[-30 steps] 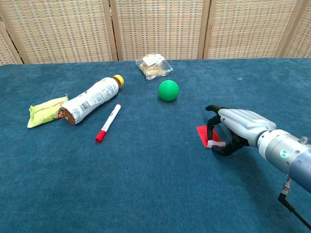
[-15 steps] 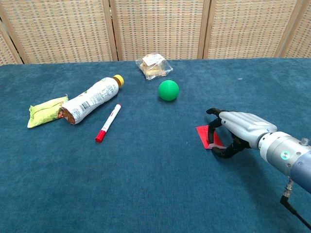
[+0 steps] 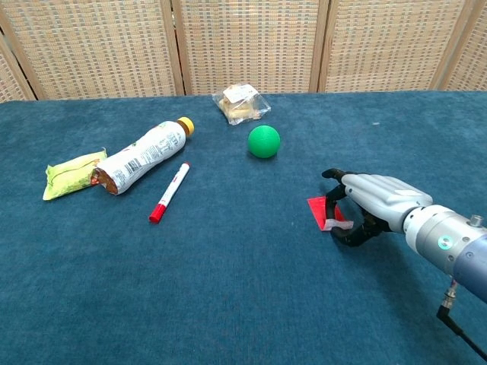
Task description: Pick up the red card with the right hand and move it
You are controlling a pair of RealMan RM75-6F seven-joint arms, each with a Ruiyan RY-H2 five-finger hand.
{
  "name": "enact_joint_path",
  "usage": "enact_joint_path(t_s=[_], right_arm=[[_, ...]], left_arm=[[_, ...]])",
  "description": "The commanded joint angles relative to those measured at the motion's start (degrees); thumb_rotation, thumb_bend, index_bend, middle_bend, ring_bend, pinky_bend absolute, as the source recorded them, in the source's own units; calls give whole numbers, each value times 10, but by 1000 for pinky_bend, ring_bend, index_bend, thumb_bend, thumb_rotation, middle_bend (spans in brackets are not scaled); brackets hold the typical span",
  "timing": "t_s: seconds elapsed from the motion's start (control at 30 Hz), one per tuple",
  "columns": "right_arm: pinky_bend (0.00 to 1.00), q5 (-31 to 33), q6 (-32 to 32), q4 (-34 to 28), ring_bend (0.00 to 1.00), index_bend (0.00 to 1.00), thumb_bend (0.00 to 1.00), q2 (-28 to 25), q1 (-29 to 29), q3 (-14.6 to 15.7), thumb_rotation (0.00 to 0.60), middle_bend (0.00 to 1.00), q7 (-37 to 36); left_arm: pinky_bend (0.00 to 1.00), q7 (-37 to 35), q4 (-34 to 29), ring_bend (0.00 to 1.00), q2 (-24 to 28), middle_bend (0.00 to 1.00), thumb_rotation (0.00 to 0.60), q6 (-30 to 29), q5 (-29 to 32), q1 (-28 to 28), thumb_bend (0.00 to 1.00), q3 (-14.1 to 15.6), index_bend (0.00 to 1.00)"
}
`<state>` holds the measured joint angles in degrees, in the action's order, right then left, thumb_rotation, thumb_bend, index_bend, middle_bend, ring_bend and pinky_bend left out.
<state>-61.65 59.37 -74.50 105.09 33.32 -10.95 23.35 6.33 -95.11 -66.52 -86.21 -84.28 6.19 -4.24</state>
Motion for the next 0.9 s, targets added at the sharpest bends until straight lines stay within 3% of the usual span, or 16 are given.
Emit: enact_joint_path(t_s=[0.03,0.9], right_arm=[[0,1,0,-1,0,581,610,-1,0,0,600,42,1],[0,9,-3,-3,0,659,600,2,11,-4,600,87,15]], left_arm=[[133,0,0,0,0,0,600,0,0,0,56,0,0],[133,-1,0,0,0,0,600,2,4,1,57,-2,0]])
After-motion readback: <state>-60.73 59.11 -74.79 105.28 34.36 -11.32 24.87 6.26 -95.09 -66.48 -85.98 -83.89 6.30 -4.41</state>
